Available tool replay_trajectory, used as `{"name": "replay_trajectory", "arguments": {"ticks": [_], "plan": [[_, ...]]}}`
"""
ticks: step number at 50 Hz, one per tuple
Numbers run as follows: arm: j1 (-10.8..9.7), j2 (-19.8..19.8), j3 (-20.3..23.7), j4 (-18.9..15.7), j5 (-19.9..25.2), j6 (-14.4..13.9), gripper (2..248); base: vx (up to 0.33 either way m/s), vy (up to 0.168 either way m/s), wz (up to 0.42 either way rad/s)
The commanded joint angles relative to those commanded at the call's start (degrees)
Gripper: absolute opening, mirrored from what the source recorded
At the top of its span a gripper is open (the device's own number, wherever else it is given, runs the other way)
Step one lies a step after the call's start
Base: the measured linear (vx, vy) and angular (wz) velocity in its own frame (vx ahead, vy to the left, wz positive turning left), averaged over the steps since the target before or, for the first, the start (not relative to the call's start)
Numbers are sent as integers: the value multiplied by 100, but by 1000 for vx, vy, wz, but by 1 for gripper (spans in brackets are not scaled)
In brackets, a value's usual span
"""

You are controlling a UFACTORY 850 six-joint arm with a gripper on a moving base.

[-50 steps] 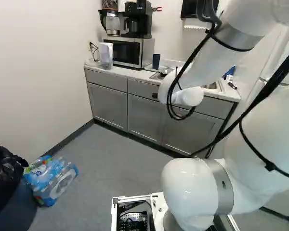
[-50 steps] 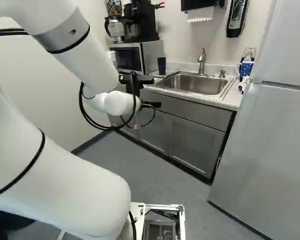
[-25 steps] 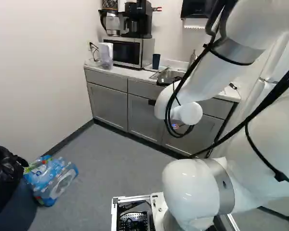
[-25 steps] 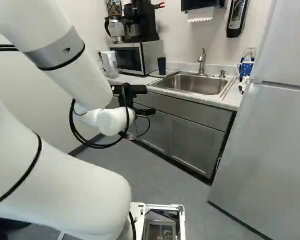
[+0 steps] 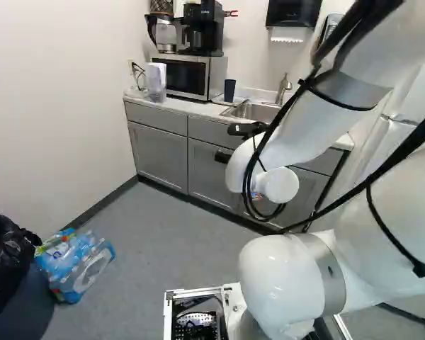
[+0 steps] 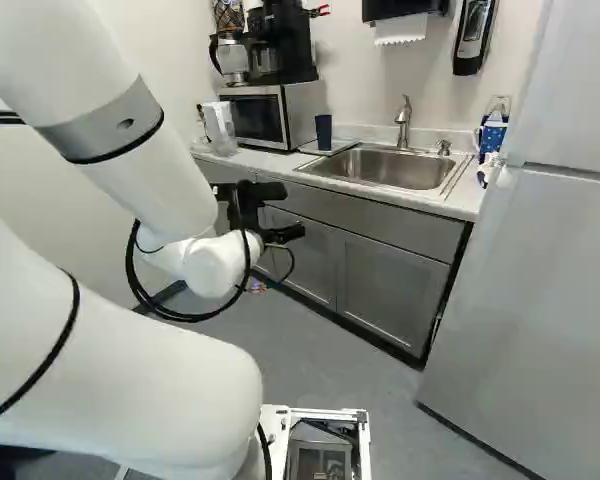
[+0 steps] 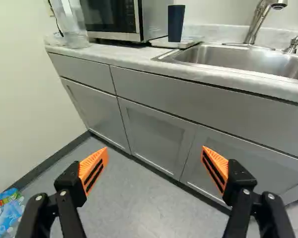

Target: Rinse the cup and place it in the tray

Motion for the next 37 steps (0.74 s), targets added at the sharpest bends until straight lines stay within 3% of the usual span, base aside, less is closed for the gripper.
{"name": "replay_trajectory", "arguments": {"ticks": [37], "plan": [[75, 49, 187, 12, 247, -7, 247, 0, 0, 0]]}}
